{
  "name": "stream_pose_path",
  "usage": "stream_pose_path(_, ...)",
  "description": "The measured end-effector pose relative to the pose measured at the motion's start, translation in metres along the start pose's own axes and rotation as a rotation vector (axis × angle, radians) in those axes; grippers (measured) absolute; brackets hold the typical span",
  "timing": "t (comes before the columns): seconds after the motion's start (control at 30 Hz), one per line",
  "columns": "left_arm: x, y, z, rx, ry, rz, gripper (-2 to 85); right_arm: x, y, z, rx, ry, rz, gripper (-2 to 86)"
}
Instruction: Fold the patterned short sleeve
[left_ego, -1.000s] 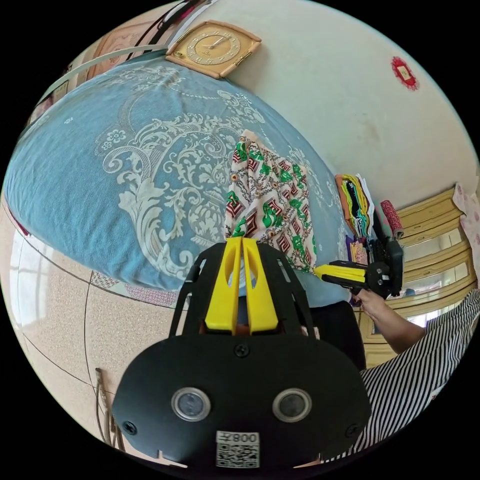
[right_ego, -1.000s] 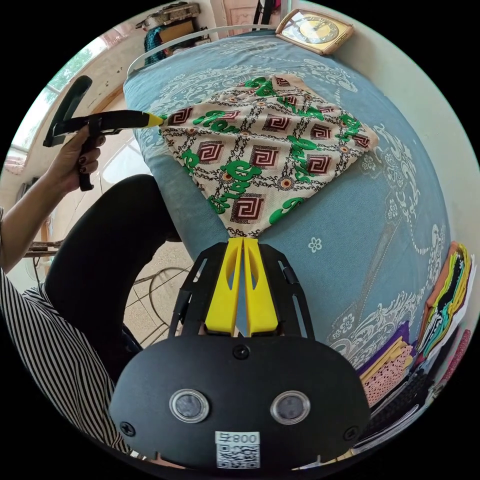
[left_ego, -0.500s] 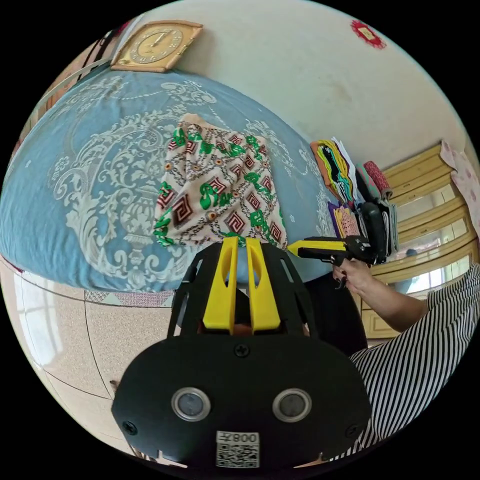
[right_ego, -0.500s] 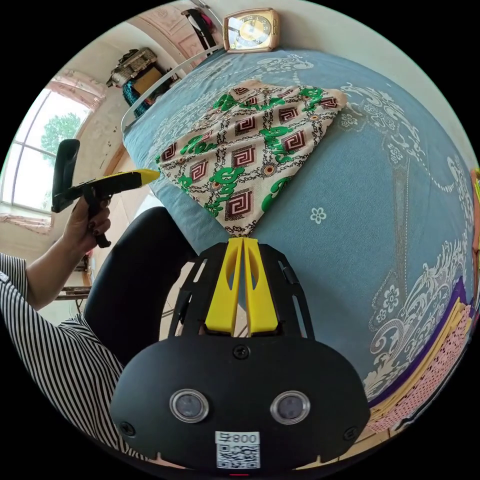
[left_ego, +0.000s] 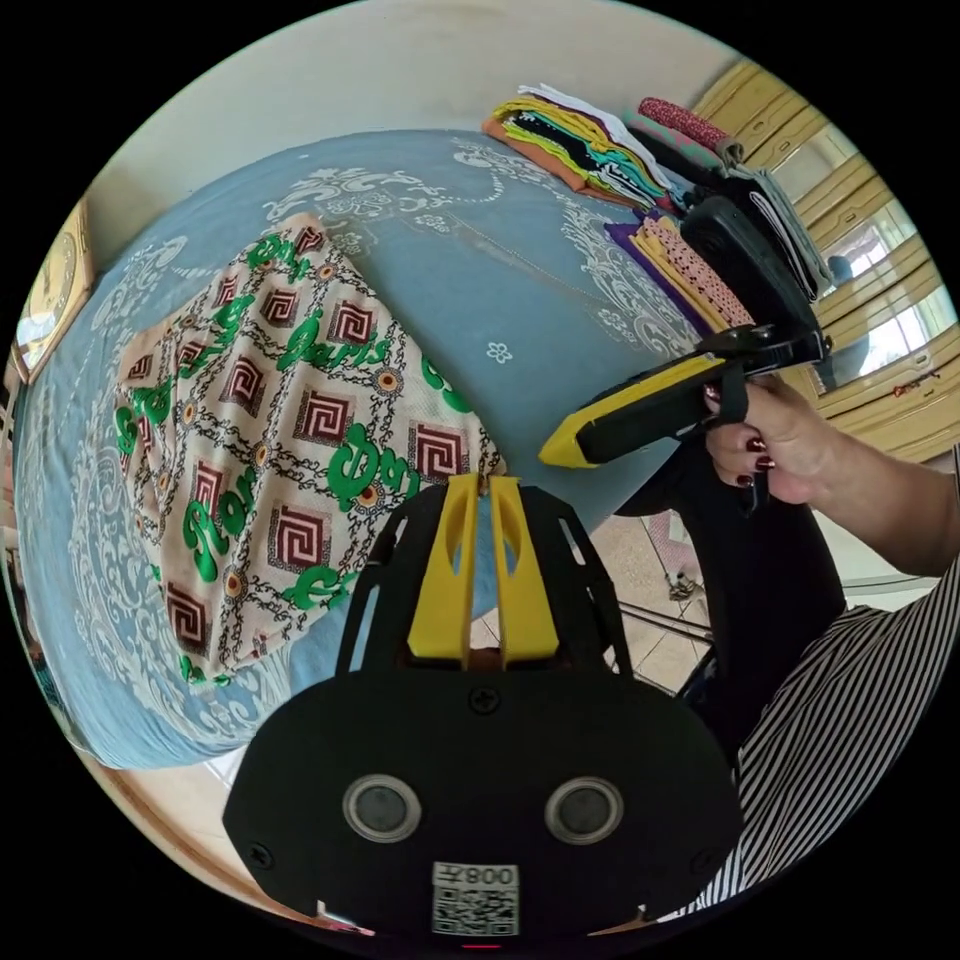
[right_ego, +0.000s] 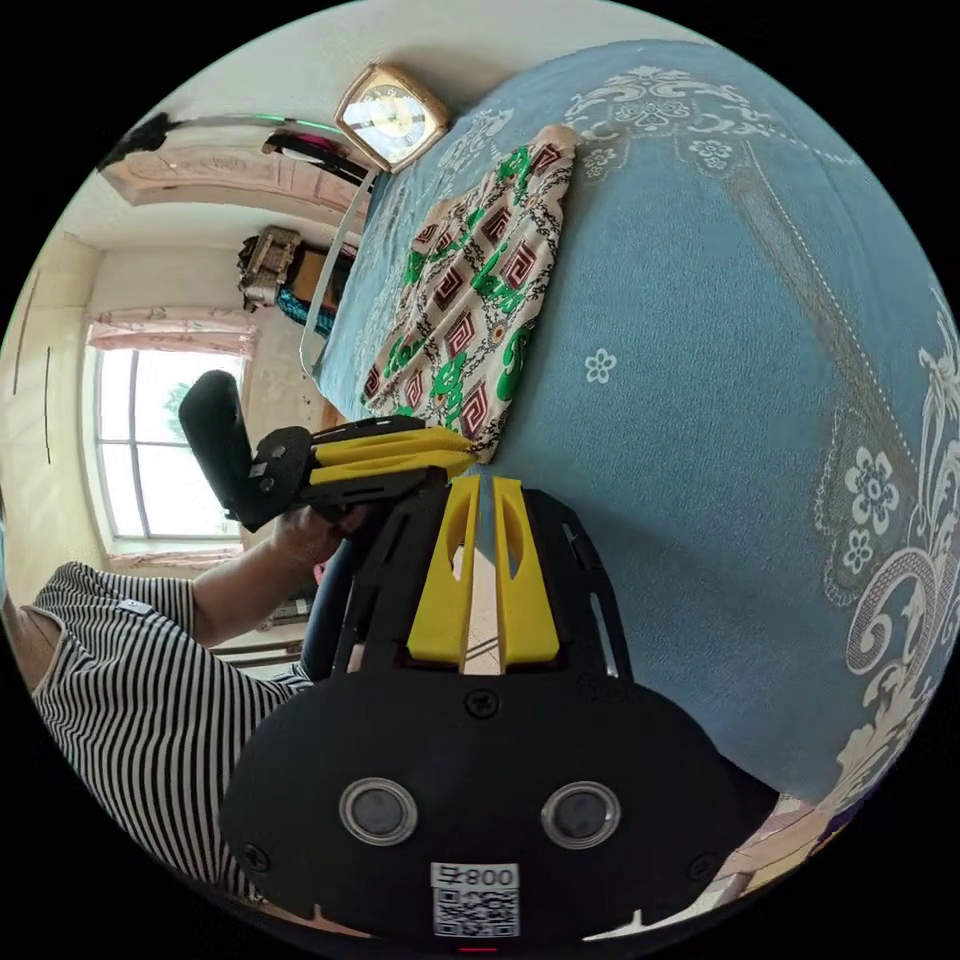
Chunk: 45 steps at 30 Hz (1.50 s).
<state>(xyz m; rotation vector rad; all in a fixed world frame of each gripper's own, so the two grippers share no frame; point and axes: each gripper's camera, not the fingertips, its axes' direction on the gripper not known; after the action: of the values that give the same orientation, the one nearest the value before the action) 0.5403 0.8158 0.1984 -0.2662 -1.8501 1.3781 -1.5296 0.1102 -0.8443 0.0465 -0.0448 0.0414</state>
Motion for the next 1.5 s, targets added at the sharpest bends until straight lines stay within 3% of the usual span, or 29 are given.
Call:
stream_pose_path(0.33, 0.004, 0.014, -0.011, 0.086, 0.025, -0.022, 1.5, 0.089, 0.013, 0.015, 0.009, -0.249, 0.109, 8.6)
stream_pose_path(0.63, -0.017, 0.046, -0.005, 0.108, 0.070, -0.057, 2.1, 0.138, 0.023, 0.042, -0.024, -0.360, 0.174, 3.6)
stream_pose_path(0.83, -0.078, 0.116, -0.017, 0.241, 0.271, -0.335, 2.7, 0.142, 0.034, 0.033, 0.003, -0.387, 0.134, 1.5)
stream_pose_path(1.1, -0.164, 0.246, 0.020, 0.543, 0.854, -0.784, 8.2, 0.133, 0.038, 0.015, 0.055, -0.453, 0.066, 1.0)
stream_pose_path(1.17, -0.174, 0.266, 0.033, 0.592, 0.931, -0.873, 9.3, 0.128, 0.037, 0.010, 0.064, -0.457, 0.043, 1.0)
stream_pose_path(1.5, -0.217, 0.340, 0.063, 0.783, 1.036, -1.151, 11.6, 0.131, 0.037, -0.010, 0.090, -0.460, -0.002, 0.9)
